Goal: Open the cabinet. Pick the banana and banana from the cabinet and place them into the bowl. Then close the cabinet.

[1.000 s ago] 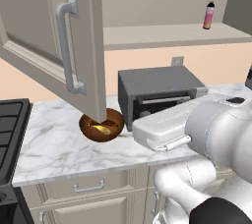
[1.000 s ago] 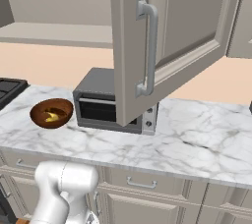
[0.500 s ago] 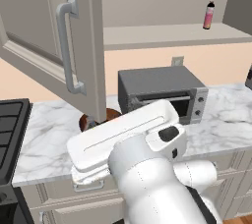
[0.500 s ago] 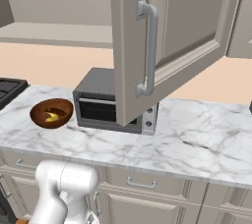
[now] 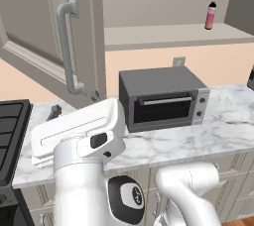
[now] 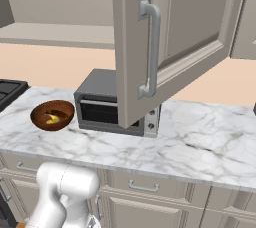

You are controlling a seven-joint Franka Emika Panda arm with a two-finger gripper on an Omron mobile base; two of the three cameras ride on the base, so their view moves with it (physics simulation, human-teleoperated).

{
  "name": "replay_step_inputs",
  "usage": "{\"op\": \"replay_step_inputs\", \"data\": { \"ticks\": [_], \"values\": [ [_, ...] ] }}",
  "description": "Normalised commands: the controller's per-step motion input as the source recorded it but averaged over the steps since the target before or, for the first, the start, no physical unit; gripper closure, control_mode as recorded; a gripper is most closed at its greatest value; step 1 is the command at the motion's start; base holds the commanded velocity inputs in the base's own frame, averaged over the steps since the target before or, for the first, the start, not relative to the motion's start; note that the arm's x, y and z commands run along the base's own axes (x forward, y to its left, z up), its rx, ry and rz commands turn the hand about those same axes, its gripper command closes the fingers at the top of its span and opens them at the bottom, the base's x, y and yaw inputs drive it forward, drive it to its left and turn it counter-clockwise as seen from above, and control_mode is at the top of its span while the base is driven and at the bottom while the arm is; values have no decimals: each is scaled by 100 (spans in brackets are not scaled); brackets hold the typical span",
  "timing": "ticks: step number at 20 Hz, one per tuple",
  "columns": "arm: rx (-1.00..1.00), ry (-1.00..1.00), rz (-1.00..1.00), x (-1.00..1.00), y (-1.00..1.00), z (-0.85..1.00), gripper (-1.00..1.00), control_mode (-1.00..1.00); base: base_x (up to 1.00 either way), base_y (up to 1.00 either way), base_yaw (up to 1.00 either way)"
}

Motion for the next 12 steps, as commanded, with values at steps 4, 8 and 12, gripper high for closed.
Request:
{"op": "replay_step_inputs", "data": {
  "ticks": [4,8,12],
  "values": [
    [-1,0,-44,83,44,-20,-100,-100,0,0,0],
    [-2,0,-40,96,25,-25,-100,-100,0,0,0],
    [-3,0,-29,99,-2,-32,-100,-100,0,0,0]
  ]
}}
